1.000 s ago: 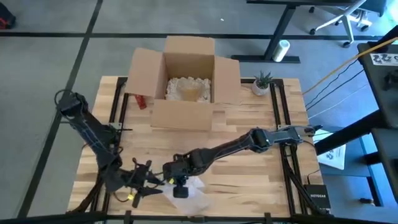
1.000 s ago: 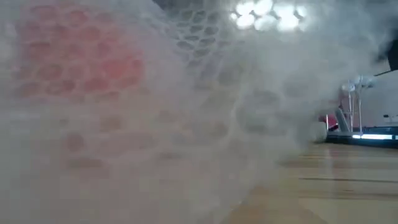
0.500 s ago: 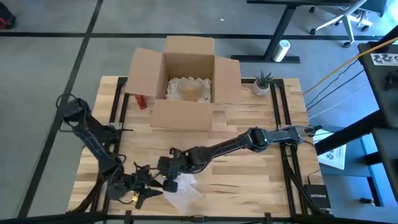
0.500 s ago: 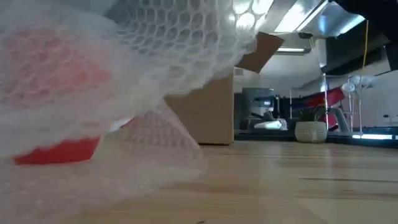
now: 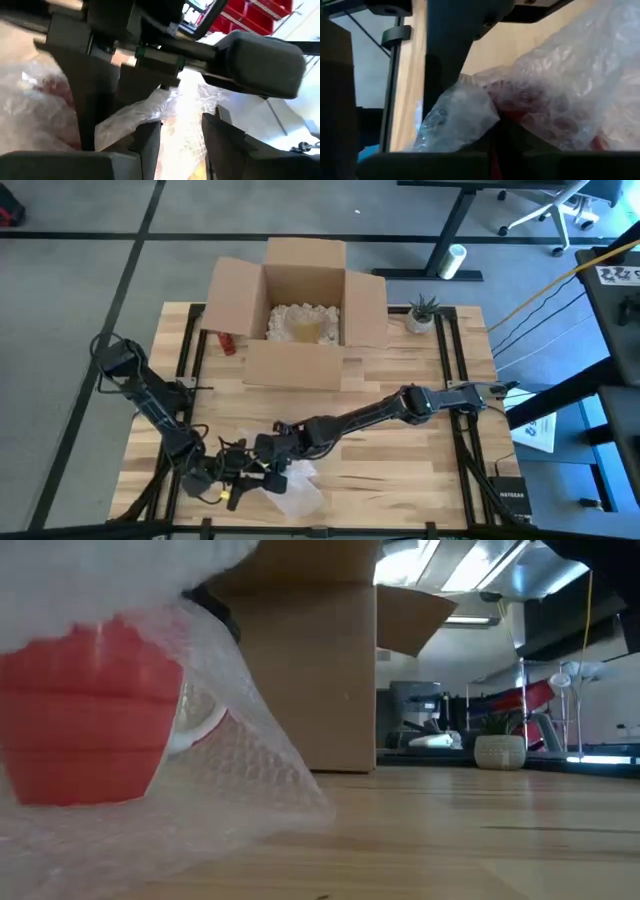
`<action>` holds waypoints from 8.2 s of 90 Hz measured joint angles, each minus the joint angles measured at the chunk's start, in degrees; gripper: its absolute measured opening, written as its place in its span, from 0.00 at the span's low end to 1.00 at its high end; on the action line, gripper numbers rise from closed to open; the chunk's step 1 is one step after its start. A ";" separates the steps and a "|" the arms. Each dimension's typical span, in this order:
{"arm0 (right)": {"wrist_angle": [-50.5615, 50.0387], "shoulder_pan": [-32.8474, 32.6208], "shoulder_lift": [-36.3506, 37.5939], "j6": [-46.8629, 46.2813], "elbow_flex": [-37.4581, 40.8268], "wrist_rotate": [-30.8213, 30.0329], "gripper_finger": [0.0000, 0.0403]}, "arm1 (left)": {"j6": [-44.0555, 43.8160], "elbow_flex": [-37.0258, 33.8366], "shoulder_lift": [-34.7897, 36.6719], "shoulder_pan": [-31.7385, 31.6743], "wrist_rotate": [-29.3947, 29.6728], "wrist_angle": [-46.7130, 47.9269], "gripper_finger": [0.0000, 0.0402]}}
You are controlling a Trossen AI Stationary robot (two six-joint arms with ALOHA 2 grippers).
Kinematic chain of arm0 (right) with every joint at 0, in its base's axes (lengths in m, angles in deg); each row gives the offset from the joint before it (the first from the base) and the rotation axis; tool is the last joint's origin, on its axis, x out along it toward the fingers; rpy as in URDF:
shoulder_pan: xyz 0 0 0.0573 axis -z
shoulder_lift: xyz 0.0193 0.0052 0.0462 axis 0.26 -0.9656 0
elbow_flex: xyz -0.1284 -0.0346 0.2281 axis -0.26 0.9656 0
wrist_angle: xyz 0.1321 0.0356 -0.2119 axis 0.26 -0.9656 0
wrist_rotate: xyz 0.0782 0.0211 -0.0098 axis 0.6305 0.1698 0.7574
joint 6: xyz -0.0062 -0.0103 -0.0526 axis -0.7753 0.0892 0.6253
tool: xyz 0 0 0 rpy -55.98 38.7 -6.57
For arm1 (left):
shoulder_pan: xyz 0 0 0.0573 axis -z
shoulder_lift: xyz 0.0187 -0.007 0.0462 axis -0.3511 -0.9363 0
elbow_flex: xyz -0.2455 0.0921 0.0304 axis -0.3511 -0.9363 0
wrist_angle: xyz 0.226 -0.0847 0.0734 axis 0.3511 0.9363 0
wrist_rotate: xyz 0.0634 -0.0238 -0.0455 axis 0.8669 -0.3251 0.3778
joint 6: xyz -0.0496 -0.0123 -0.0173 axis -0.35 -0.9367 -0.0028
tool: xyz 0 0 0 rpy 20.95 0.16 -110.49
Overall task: Wrap mug
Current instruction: Wrap the red mug with bubble wrap
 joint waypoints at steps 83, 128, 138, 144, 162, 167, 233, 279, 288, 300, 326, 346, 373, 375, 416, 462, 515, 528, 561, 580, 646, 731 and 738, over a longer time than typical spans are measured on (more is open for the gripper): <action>-6.98 -1.57 8.11 5.69 -0.96 -16.89 0.00 | -3.03 0.23 0.11 -2.56 -0.93 6.84 0.32; -8.00 -1.72 5.62 5.06 0.42 -6.68 0.00 | 2.16 0.08 5.54 -2.88 -0.18 8.98 0.32; -7.29 -0.98 4.50 4.73 0.47 -5.62 0.00 | 2.57 0.15 9.34 -1.08 0.67 11.93 0.32; -7.07 -0.48 3.50 3.94 0.68 -5.01 0.00 | 1.32 0.17 11.08 0.48 2.16 15.14 0.32; -5.44 0.84 1.78 1.43 0.52 -1.02 0.00 | -4.10 0.23 14.78 5.14 4.98 25.71 0.28; -4.59 1.16 1.11 1.29 0.52 -1.01 0.00 | -4.55 0.17 14.86 5.95 4.78 27.49 0.25; -2.40 3.22 1.57 -1.09 -0.79 -2.62 0.00 | -0.99 0.19 9.31 -0.14 1.41 22.57 0.00; -17.54 0.39 10.18 -1.16 -1.03 -6.55 0.00 | -3.71 -0.14 9.31 -7.29 -1.14 30.42 0.00; -24.48 -0.96 11.61 -1.38 -0.92 -12.20 0.00 | -3.49 -0.14 9.33 -8.00 -1.82 30.25 0.00; -32.57 -3.23 13.42 -4.35 -1.03 -15.60 0.00 | -3.84 -0.14 9.31 -8.27 -2.09 30.22 0.00; -35.14 -11.41 13.40 -14.48 8.39 -19.42 0.00 | -6.14 -0.14 9.32 -8.25 -2.47 30.22 0.00; -21.27 -17.33 18.07 -21.11 24.83 -19.81 0.00 | -6.26 -0.16 9.33 -7.73 -5.03 29.83 0.00; 6.96 -26.11 38.76 -40.15 65.64 -28.39 0.00 | -6.49 -0.18 9.33 -7.52 -5.41 29.80 0.00; 7.97 -26.73 40.47 -41.81 68.62 -29.26 0.00 | -6.49 -0.18 9.31 -7.55 -5.41 29.81 0.00; 40.50 -16.36 42.77 -21.63 76.97 -26.18 0.00 | -6.88 -0.19 9.31 -12.44 -5.47 29.44 0.00; 32.54 -7.59 29.23 3.35 47.15 -13.09 0.00 | -4.53 -0.25 9.22 -15.68 -5.53 28.33 0.00; -0.04 -3.61 28.77 -1.95 36.77 -19.05 0.00 | -3.03 -0.29 9.22 -15.35 -5.47 27.49 0.00; 2.06 -4.09 28.62 -5.88 42.42 -15.54 0.00 | -3.03 -0.27 9.22 -15.35 -5.47 27.49 0.00; 34.67 -4.99 28.55 -12.06 57.96 -9.62 0.00 | -3.01 -0.27 9.25 -15.31 -5.48 27.47 0.00; 35.68 -5.00 26.89 -11.91 57.96 -9.67 0.00 | -3.01 -0.25 9.27 -15.31 -5.52 27.16 0.00; 49.26 -3.00 25.88 -2.59 57.91 -18.41 0.00 | -3.03 -0.25 9.27 -15.02 -5.52 26.73 0.00; 30.56 1.40 25.95 0.36 43.99 -14.79 0.00 | -3.01 -0.23 9.27 -15.02 -5.43 25.71 0.00; 27.67 1.62 25.95 0.34 42.13 -14.17 0.00 | -3.00 -0.23 9.27 -15.02 -5.44 25.48 0.00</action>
